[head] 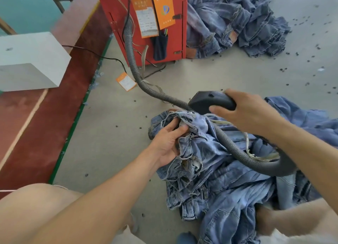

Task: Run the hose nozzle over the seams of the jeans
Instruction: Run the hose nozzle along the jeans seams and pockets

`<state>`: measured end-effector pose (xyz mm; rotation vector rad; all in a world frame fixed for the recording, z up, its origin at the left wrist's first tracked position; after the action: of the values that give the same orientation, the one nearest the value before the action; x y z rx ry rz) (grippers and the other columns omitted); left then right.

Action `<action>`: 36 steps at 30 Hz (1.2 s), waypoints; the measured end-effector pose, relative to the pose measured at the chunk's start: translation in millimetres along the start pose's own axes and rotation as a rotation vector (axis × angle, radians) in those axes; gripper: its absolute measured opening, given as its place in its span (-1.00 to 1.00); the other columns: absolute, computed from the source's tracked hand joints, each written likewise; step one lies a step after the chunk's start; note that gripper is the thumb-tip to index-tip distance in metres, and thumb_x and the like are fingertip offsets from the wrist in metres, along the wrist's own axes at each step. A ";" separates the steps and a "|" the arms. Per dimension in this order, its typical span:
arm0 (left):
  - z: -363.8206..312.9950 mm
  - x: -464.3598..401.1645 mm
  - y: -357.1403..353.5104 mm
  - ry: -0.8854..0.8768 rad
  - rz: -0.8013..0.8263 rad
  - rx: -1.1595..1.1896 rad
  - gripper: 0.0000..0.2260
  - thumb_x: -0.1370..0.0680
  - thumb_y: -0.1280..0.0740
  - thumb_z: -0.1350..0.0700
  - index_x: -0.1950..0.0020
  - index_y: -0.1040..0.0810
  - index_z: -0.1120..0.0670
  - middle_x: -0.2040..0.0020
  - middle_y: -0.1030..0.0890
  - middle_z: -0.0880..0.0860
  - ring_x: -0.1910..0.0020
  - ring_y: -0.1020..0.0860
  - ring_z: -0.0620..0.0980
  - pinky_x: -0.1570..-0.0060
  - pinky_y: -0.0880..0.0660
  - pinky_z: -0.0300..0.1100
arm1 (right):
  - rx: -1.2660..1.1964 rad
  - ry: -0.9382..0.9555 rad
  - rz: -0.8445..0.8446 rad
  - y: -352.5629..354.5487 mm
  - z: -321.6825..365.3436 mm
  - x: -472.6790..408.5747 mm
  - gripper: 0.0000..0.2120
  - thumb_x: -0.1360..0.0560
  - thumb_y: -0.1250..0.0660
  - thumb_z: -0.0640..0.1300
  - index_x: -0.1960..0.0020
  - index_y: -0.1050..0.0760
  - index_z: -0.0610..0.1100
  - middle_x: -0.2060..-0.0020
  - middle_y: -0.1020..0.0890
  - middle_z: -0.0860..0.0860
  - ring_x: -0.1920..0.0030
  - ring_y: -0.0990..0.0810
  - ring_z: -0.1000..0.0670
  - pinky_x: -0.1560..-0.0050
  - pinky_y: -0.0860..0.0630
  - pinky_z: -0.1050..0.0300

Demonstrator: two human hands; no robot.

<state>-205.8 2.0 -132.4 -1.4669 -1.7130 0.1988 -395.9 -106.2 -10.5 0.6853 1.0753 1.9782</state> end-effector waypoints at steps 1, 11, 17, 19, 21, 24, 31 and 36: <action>0.2 -0.4 -1.2 -0.012 -0.004 0.006 -0.59 -0.61 -0.39 0.21 -0.46 -0.53 0.01 -0.34 -0.63 0.15 -0.33 -0.58 0.17 -0.39 -0.47 0.19 | -0.029 -0.025 -0.034 6.2 -3.0 0.4 -0.73 -0.53 -0.36 0.29 0.05 -0.48 0.10 0.38 -0.58 0.09 0.42 -0.55 0.13 0.39 -0.34 0.13; 9.2 -6.4 -19.6 -0.242 -0.115 -0.254 -0.66 -0.52 -0.50 0.30 -0.16 -0.71 -0.10 -0.07 -0.74 0.01 -0.06 -0.67 -0.08 -0.12 -0.60 -0.21 | 0.204 -0.007 0.073 -8.5 15.2 8.7 -0.70 -0.55 -0.26 0.33 -0.01 -0.41 0.10 0.33 -0.56 0.11 0.36 -0.52 0.08 0.35 -0.37 0.07; 12.7 -10.5 -20.1 -0.331 -0.212 -0.351 -0.62 -0.52 -0.50 0.23 -0.06 -0.72 -0.29 -0.05 -0.75 0.01 -0.03 -0.67 -0.03 -0.21 -0.62 -0.02 | 0.140 -0.088 -0.035 14.0 6.3 6.0 -0.69 -0.56 -0.26 0.30 -0.03 -0.41 0.06 0.31 -0.55 0.07 0.34 -0.53 0.01 0.39 -0.31 0.11; 9.6 -12.9 -18.9 -0.333 -0.223 -0.364 -0.65 -0.51 -0.51 0.21 -0.06 -0.73 -0.28 0.02 -0.73 -0.03 0.02 -0.64 -0.04 -0.16 -0.61 -0.11 | 0.158 -0.041 0.061 12.4 12.8 14.9 -0.69 -0.51 -0.24 0.35 0.02 -0.41 0.12 0.33 -0.56 0.12 0.36 -0.53 0.07 0.40 -0.33 0.12; 9.1 -12.4 -19.3 -0.326 -0.192 -0.411 -0.69 -0.47 -0.54 0.14 -0.09 -0.72 -0.25 0.08 -0.68 -0.04 0.07 -0.58 -0.08 -0.08 -0.59 -0.20 | 0.174 -0.016 0.149 -1.5 20.5 15.6 -0.70 -0.53 -0.25 0.33 -0.02 -0.44 0.12 0.30 -0.58 0.11 0.32 -0.55 0.05 0.33 -0.44 0.07; 13.5 -9.6 -22.4 -0.295 -0.072 -0.437 -0.64 -0.50 -0.52 0.15 -0.19 -0.69 -0.25 -0.09 -0.72 -0.03 -0.05 -0.63 -0.06 -0.21 -0.58 -0.15 | 0.152 -0.045 0.057 -8.9 21.2 -0.8 -0.69 -0.60 -0.29 0.24 -0.07 -0.45 -0.01 0.22 -0.58 0.01 0.23 -0.55 -0.07 0.22 -0.42 0.00; 2.4 -7.2 -23.0 -0.275 -0.067 -0.424 -0.67 -0.55 -0.48 0.23 -0.25 -0.66 -0.09 -0.09 -0.74 -0.02 -0.08 -0.66 -0.09 -0.23 -0.57 -0.12 | 0.061 -0.025 0.090 14.3 7.1 10.9 -0.74 -0.51 -0.31 0.33 0.07 -0.45 0.16 0.32 -0.59 0.22 0.37 -0.56 0.18 0.42 -0.31 0.15; 9.5 -1.2 -31.3 -0.232 0.012 -0.467 -0.66 -0.59 -0.45 0.24 -0.25 -0.67 -0.15 -0.13 -0.71 0.10 -0.12 -0.66 0.00 -0.25 -0.57 -0.10 | 0.082 -0.030 0.007 -2.4 17.9 -6.4 -0.73 -0.57 -0.31 0.26 -0.05 -0.45 0.07 0.22 -0.58 0.08 0.25 -0.54 0.03 0.27 -0.38 0.04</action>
<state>-235.3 -4.7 -120.0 -1.8485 -2.0320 -0.0319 -378.1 -102.6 -4.2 0.7610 1.1420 1.9330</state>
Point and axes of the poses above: each hand's wrist, its own x-axis away from the middle knuckle, its own y-axis out of the back of the hand, z = x × y, the point moved 2 cm from there along -x, towards the middle knuckle
